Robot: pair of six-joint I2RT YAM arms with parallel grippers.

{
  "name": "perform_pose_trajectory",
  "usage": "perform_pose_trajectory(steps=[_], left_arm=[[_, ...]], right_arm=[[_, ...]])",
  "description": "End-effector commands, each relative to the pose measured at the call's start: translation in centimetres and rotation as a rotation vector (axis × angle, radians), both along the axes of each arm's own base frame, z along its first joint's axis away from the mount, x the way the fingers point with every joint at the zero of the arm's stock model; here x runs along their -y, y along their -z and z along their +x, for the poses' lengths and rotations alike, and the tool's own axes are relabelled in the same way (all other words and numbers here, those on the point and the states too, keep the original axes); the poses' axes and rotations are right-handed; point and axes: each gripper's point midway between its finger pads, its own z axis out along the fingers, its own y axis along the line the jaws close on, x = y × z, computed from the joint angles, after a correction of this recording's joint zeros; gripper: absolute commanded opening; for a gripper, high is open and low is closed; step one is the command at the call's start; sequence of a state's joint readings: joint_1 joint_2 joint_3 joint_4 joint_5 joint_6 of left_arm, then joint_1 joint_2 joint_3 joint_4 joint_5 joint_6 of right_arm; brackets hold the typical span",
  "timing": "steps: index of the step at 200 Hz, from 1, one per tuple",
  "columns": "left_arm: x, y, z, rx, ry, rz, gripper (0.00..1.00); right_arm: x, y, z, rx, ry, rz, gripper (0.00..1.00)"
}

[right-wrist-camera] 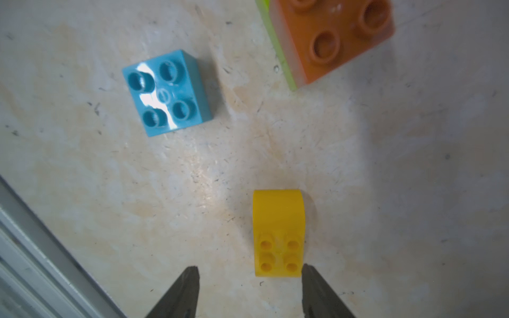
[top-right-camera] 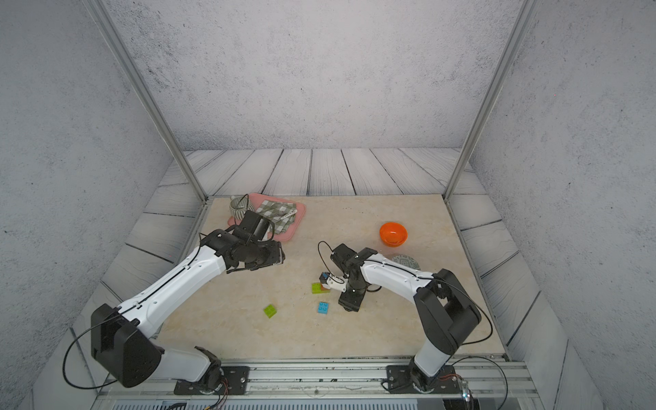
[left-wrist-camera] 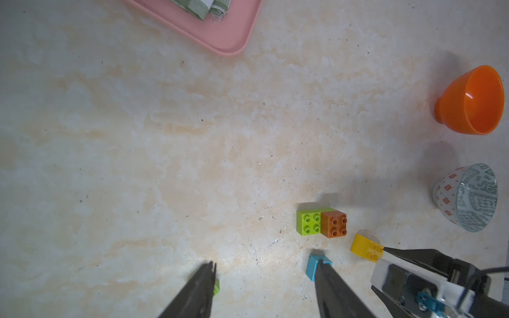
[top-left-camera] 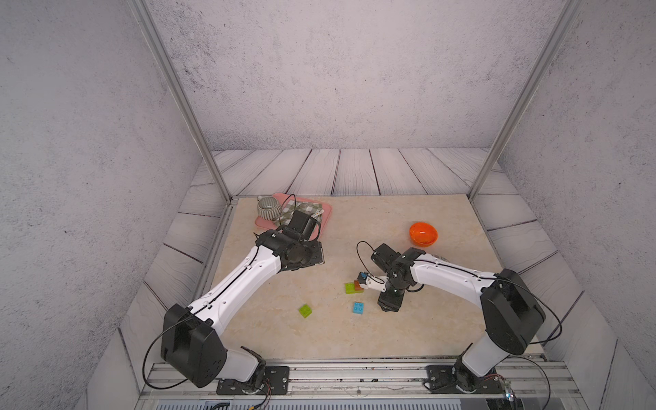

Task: Assemble the letter s with lego
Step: Pick up the lego brick from the center of the board.

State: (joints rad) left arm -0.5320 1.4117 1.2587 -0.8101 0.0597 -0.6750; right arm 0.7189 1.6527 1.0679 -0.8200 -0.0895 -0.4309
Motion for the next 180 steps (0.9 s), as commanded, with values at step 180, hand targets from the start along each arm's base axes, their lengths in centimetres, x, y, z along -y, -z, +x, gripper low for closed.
perform_pose_trajectory(steps=[180], left_arm=[[-2.0, -1.8, 0.4, 0.049, -0.011, -0.027, 0.63]], right_arm=[[0.9, 2.6, 1.8, 0.036, 0.004, -0.024, 0.53]])
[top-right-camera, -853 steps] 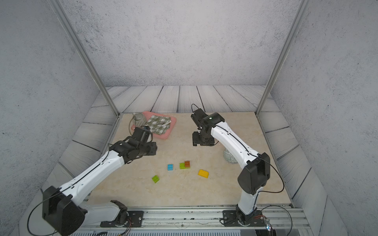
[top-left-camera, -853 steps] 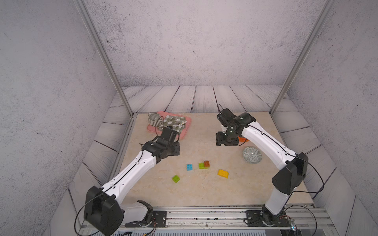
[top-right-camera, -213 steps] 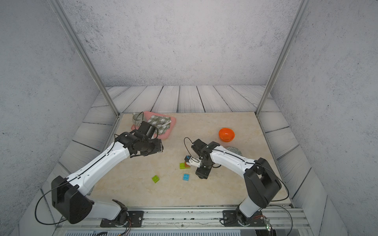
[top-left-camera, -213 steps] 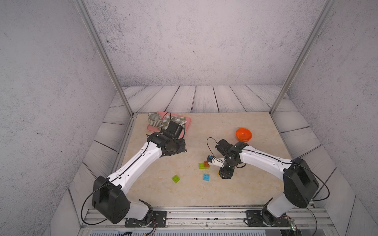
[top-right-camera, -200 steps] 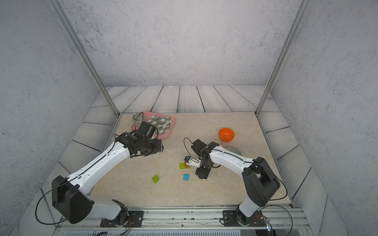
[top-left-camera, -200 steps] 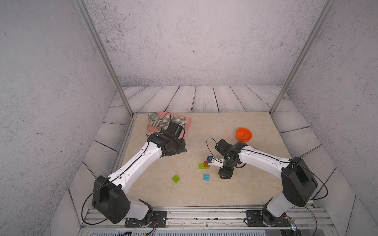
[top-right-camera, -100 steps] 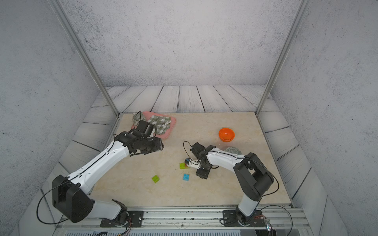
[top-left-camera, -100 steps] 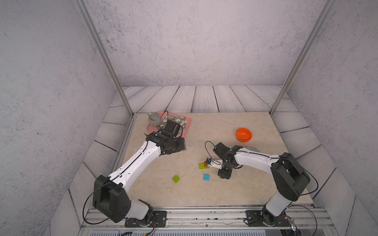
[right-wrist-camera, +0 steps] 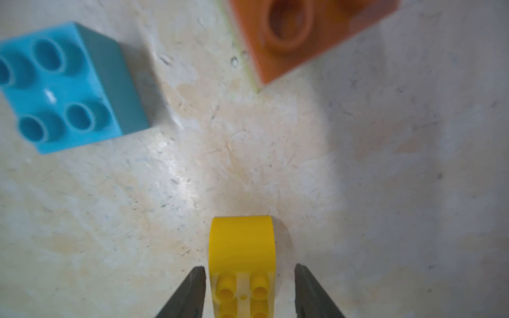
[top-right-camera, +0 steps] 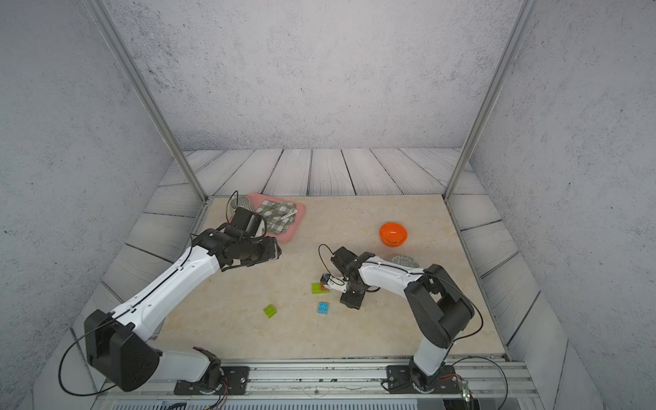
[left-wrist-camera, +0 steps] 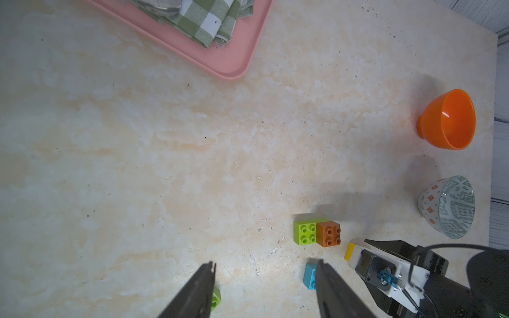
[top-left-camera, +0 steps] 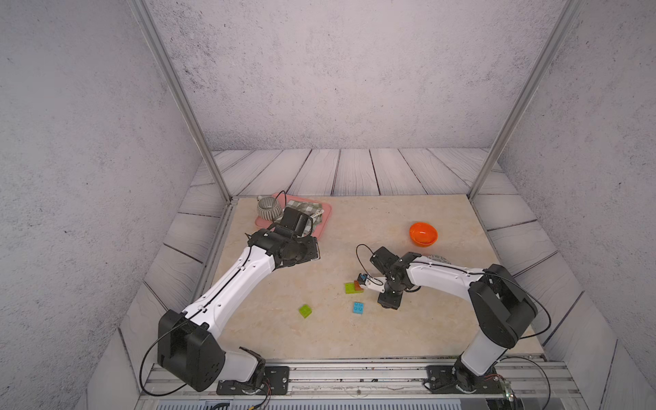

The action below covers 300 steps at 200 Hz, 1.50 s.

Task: Assemble the letter s with lego
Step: Pick up the lego brick from the center of the board, then assemble the lego brick with the lego brick.

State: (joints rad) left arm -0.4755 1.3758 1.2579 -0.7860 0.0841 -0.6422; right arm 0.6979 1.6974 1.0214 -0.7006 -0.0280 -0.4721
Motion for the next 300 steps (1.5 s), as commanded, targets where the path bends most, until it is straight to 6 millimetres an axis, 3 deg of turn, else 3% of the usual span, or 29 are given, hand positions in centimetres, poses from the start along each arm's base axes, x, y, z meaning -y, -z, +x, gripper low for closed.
perform_pose_trajectory(steps=[1, 19, 45, 64, 98, 123, 196, 300], left_arm=[[-0.7, -0.4, -0.6, -0.001, 0.006, 0.006, 0.63], [-1.0, -0.8, -0.7, 0.008, 0.001, 0.001, 0.63], [-1.5, -1.3, -0.8, 0.020, -0.006, 0.001, 0.63], [-1.9, -1.5, -0.8, 0.023, -0.012, 0.001, 0.63], [-2.3, -1.7, -0.9, 0.027, -0.018, -0.003, 0.63], [-2.5, -1.8, -0.9, 0.035, -0.019, -0.003, 0.63], [-3.2, -1.2, -1.3, 0.030, -0.038, -0.007, 0.63], [-3.5, -1.1, -1.4, 0.030, -0.041, -0.010, 0.63]], right_arm=[[0.3, 0.4, -0.1, -0.029, 0.019, 0.006, 0.53], [0.3, 0.4, -0.2, -0.038, 0.020, 0.012, 0.50], [-0.2, -0.4, -0.2, -0.034, 0.016, 0.046, 0.36], [-1.0, -2.2, -0.1, -0.010, 0.008, 0.104, 0.26], [-3.4, -6.3, -2.1, -0.013, -0.085, 0.202, 0.21], [-5.1, -7.7, -3.7, -0.040, -0.151, 0.188, 0.17], [-8.1, -5.2, -3.4, -0.027, -0.147, 0.145, 0.08], [-8.9, -3.2, -3.0, -0.061, -0.127, 0.083, 0.01]])
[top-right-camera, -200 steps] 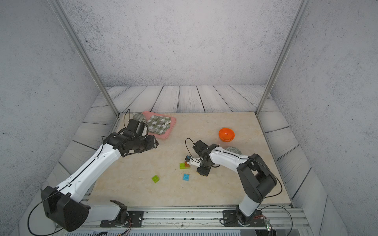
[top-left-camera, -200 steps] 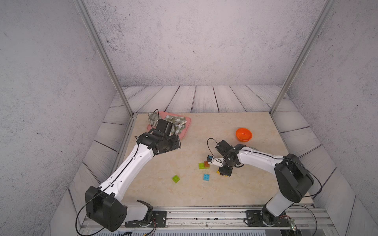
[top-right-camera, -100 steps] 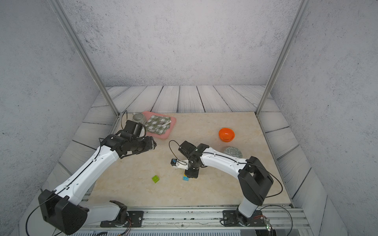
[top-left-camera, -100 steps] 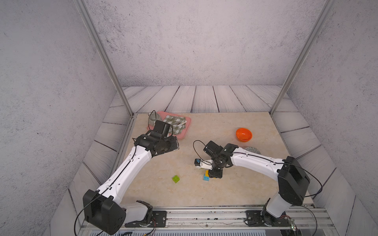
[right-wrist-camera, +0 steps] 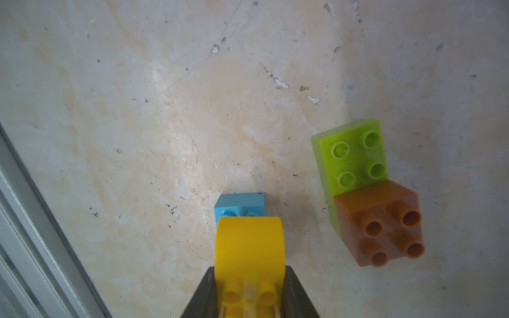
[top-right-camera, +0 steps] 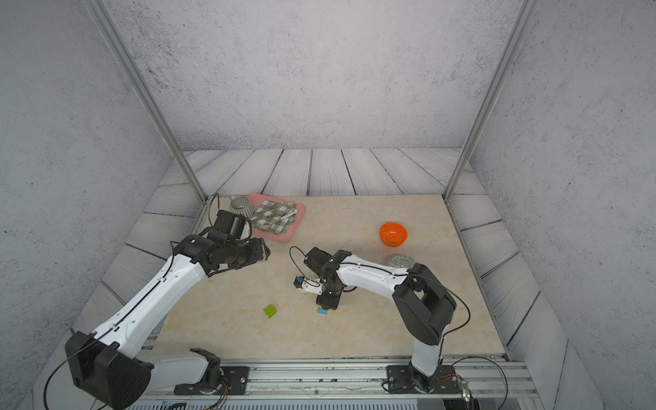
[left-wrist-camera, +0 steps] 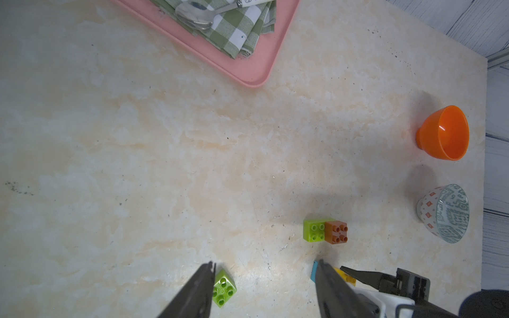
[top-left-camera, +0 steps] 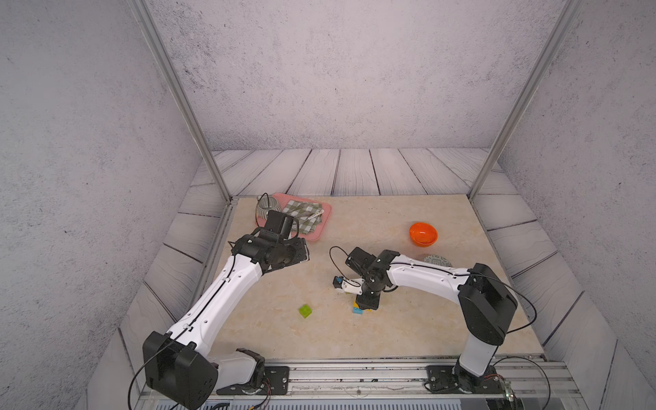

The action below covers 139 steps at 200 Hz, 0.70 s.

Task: Assemble the letter s with lego
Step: Assemble the lego brick with the lego brick.

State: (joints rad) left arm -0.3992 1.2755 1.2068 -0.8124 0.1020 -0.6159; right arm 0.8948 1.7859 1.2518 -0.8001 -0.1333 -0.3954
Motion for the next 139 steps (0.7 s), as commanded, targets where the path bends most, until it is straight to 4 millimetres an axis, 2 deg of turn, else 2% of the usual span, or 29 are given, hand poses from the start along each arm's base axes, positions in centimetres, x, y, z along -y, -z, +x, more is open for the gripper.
perform_pose_trajectory(steps=[1, 43, 139], left_arm=[[-0.44, -0.17, -0.34, 0.008, 0.004, 0.001, 0.63], [-0.48, -0.27, -0.32, 0.011, 0.003, -0.003, 0.63], [-0.57, -0.36, -0.39, 0.011, 0.000, -0.006, 0.63]], right_arm=[[0.03, 0.06, -0.03, -0.003, 0.007, -0.023, 0.02], [0.56, 0.59, -0.08, -0.006, 0.007, -0.056, 0.00], [0.34, 1.03, -0.25, 0.001, 0.006, -0.067, 0.00]])
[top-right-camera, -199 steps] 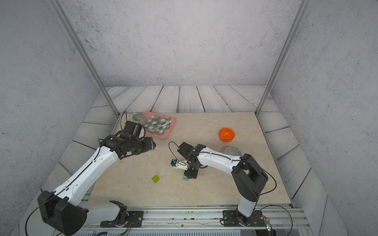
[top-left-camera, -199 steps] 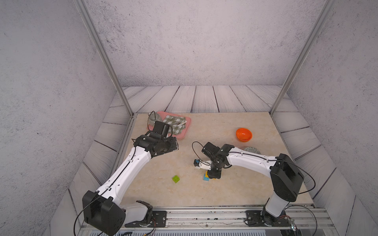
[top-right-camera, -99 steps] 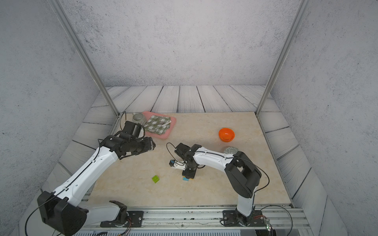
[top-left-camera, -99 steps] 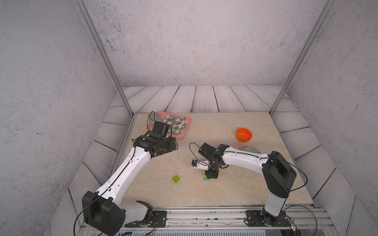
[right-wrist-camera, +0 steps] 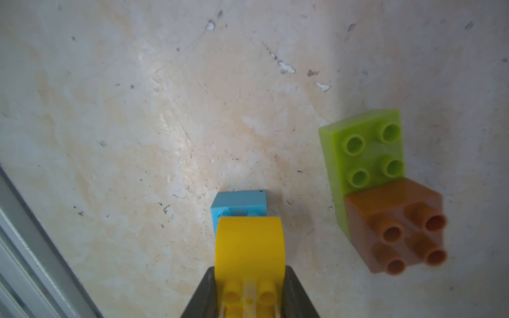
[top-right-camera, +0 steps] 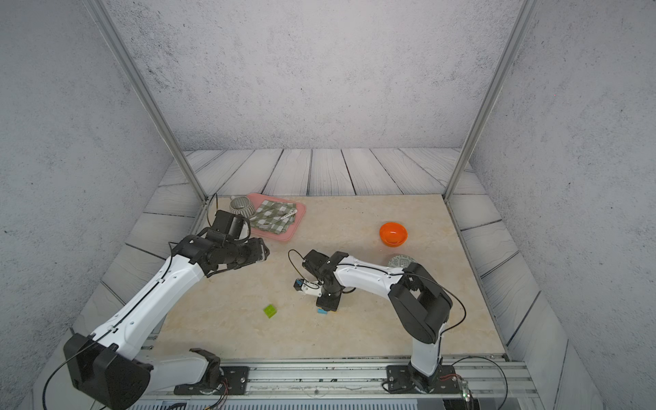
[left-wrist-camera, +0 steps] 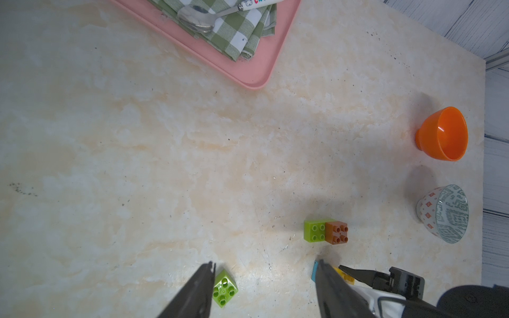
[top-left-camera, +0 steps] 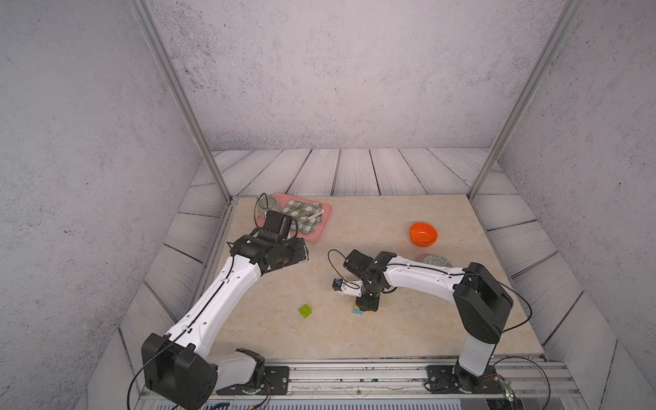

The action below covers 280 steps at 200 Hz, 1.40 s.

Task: Assemble the letter s with lego
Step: Assemble the lego brick with the lego brick.

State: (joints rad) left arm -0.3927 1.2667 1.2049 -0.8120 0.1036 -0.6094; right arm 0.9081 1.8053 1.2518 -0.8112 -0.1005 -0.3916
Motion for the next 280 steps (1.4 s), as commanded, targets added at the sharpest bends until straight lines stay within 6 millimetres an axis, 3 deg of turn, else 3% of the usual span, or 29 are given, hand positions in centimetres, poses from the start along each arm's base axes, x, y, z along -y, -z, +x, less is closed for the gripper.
perform_pose_trajectory(steps=[1, 191, 280], left_arm=[[-0.4, -0.2, -0.3, 0.004, 0.000, -0.006, 0.63], [-0.5, -0.5, -0.3, 0.013, -0.004, -0.010, 0.63], [-0.6, -0.5, -0.3, 0.011, -0.006, -0.008, 0.63]], right_arm=[[0.0, 0.3, -0.1, -0.004, 0.012, -0.025, 0.00], [1.3, 2.7, -1.0, 0.008, 0.017, -0.140, 0.00], [1.4, 1.8, -1.0, 0.012, -0.036, -0.105, 0.00]])
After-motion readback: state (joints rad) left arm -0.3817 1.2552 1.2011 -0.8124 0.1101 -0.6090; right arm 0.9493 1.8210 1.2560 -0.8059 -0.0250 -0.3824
